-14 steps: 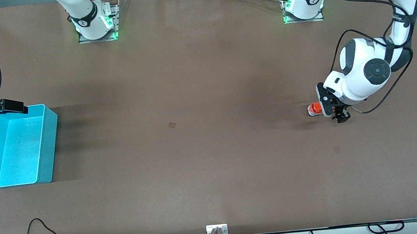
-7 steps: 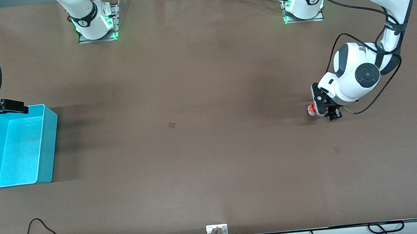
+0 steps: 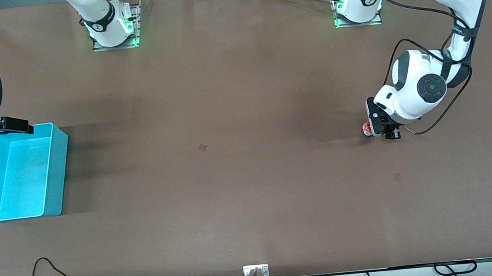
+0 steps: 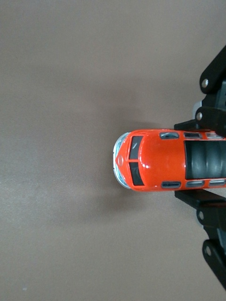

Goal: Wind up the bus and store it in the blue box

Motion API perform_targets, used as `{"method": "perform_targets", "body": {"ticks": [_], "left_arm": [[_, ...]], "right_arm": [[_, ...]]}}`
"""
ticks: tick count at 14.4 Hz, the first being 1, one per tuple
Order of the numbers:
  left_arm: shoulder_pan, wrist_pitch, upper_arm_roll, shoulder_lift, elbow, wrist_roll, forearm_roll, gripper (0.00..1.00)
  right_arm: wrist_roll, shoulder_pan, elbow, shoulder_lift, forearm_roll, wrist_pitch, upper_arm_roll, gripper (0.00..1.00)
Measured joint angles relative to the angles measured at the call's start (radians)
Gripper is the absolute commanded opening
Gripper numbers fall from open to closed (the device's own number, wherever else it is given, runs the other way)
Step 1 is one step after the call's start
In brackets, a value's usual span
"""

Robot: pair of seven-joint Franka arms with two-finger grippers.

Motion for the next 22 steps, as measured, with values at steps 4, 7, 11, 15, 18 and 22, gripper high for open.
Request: {"method": "perform_targets", "body": {"ticks": [4, 7, 11, 15, 18, 22], "left_arm": [[0.012, -0.005, 0.002, 0.000, 0.000, 0.004, 0.000, 0.23], [0.079, -0.014, 0.004, 0.002, 0.004, 0.092, 0.000, 0.24], [0.213, -0.024, 0.007, 0.020, 0.034, 0.280, 0.000, 0.24], [0.293, -0.033, 0.007, 0.044, 0.074, 0.375, 0.000, 0.24], [0.307, -0.036, 0.007, 0.050, 0.085, 0.385, 0.000, 0.24], [0.327, -0.036, 0.007, 0.058, 0.098, 0.385, 0.000, 0.24]], "right_arm": [[0.000, 0.000, 0.000, 0.000, 0.000, 0.000, 0.000, 1.00], [0.000, 0.000, 0.000, 0.000, 0.000, 0.000, 0.000, 1.00], [0.000, 0.000, 0.000, 0.000, 0.000, 0.000, 0.000, 1.00], [0.000, 0.000, 0.000, 0.000, 0.000, 0.000, 0.000, 1.00], [0.000, 0.000, 0.000, 0.000, 0.000, 0.000, 0.001, 1.00], [0.000, 0.000, 0.000, 0.000, 0.000, 0.000, 0.001, 1.00]]}}
